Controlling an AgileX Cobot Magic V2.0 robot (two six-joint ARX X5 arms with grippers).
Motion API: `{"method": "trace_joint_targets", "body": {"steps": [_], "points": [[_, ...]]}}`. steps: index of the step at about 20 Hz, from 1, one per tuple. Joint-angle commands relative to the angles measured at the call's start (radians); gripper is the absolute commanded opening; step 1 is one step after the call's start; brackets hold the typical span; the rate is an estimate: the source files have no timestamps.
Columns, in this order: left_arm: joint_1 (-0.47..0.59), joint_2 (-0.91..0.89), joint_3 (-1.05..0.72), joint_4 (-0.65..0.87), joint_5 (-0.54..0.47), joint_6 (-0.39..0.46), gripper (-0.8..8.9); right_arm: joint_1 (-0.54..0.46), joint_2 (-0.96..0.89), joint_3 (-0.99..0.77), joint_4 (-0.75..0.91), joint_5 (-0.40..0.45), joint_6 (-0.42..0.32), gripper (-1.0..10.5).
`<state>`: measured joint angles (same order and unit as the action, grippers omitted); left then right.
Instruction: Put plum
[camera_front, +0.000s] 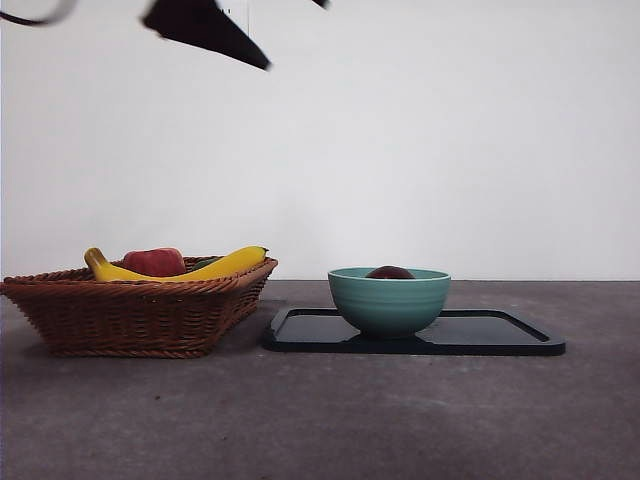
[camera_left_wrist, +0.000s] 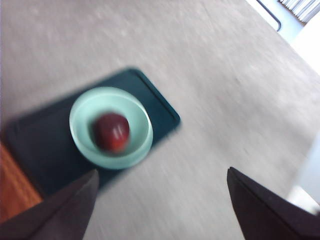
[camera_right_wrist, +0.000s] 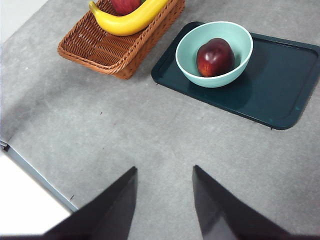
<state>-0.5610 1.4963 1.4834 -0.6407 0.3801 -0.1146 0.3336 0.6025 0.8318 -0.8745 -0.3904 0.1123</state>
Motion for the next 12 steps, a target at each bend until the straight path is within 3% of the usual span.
{"method": "trace_joint_targets", "body": {"steps": [1, 6, 12], "points": [[-0.017, 0.136, 0.118, 0.006, -0.033, 0.008, 4.05, 0.005, 0.003, 0.008, 0.005, -0.003, 0.012, 1.8], [-0.043, 0.386, 0.314, 0.004, -0.084, 0.008, 4.04, 0.005, 0.003, 0.008, 0.005, -0.002, 0.012, 1.8], [-0.072, 0.566, 0.388, 0.011, -0.147, 0.056, 4.04, 0.005, 0.003, 0.008, -0.004, -0.002, 0.012, 1.8]]}}
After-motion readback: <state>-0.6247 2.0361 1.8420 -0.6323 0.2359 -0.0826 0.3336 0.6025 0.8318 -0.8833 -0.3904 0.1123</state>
